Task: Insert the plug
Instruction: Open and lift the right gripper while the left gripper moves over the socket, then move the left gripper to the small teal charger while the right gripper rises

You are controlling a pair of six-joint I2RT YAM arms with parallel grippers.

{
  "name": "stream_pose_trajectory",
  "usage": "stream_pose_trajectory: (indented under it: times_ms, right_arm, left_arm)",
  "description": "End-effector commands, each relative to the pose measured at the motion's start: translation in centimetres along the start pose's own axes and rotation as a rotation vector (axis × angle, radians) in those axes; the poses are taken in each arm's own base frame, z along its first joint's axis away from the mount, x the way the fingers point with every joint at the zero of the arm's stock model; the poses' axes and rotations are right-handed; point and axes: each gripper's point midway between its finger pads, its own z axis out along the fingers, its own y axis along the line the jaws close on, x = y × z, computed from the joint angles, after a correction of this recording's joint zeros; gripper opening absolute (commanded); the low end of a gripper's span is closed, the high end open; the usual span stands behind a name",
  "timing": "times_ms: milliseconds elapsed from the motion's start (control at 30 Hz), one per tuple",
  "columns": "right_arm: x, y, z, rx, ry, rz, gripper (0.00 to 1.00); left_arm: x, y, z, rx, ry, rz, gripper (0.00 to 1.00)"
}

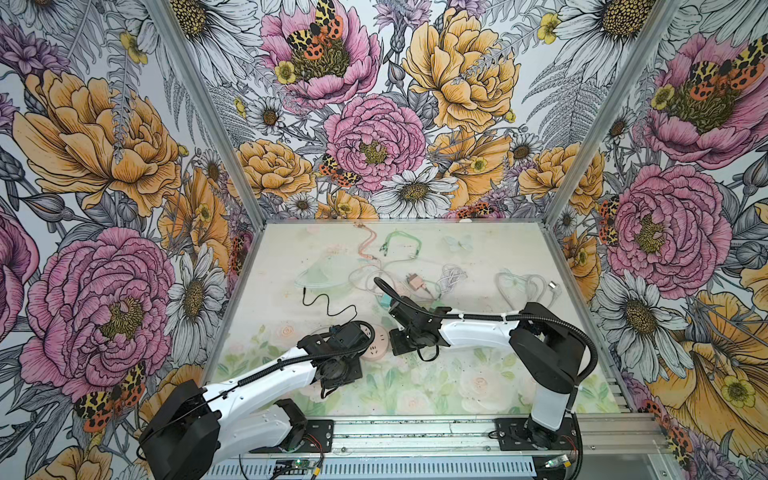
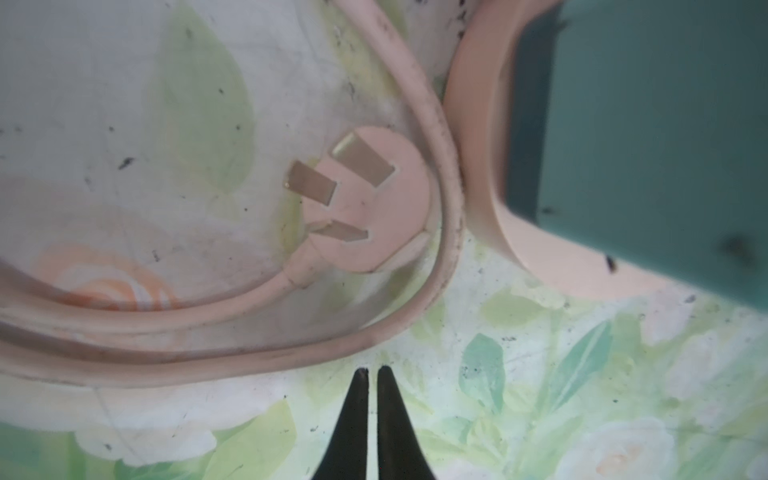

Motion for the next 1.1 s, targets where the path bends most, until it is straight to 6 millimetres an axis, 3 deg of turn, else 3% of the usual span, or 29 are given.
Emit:
stream_pose_trajectory:
  times_ms: [0, 333, 500, 633, 733, 833, 900, 933, 1067]
  right_arm:
    - [-1.4, -0.2, -1.5, -0.007, -0.066, 0.024, 0.00]
    - [-1.6, -1.3, -2.5, -0.006, -0.079, 0.050, 0.00]
    - [-1.8, -2.1, -3.0, 0.007, -0.090, 0.062, 0.00]
    - [-2.2, -2.7, -3.6, 0.018, -0.104, 0.071, 0.00]
    - [-2.7, -3.2, -4.2, 0.031, -0.121, 0.068, 0.00]
    - [-3.5, -3.9, -4.9, 0.055, -0.144, 0.065, 0.00]
    - [-4.1, -3.9, -5.6, 0.062, -0.159, 0.048, 0.00]
    - [-5.1, -4.8, -6.2, 0.072, -0.180, 0.065, 0.00]
    - [-7.1, -5.5, -8.4, 0.096, -0.235, 0.051, 0.02]
  left_arm:
    - [-0.4, -1.2, 0.8, 0.034, -0.023, -0.038, 0.10]
    - [-1.2, 2.7, 2.1, -0.073, -0.056, -0.172, 0.14]
    - [-2.8, 5.4, 0.7, -0.123, -0.120, -0.259, 0.14]
    - [-4.2, 6.3, -0.2, -0.109, -0.149, -0.292, 0.15]
    - [-5.1, 5.4, -1.2, -0.061, -0.157, -0.272, 0.14]
    - [-6.3, 3.2, -2.9, 0.017, -0.180, -0.229, 0.14]
    - [-7.1, 1.1, -4.7, 0.075, -0.208, -0.189, 0.13]
    - [-7.5, 0.3, -5.7, 0.090, -0.229, -0.172, 0.13]
    - [-9.7, -1.8, -10.4, 0.048, -0.335, -0.086, 0.18]
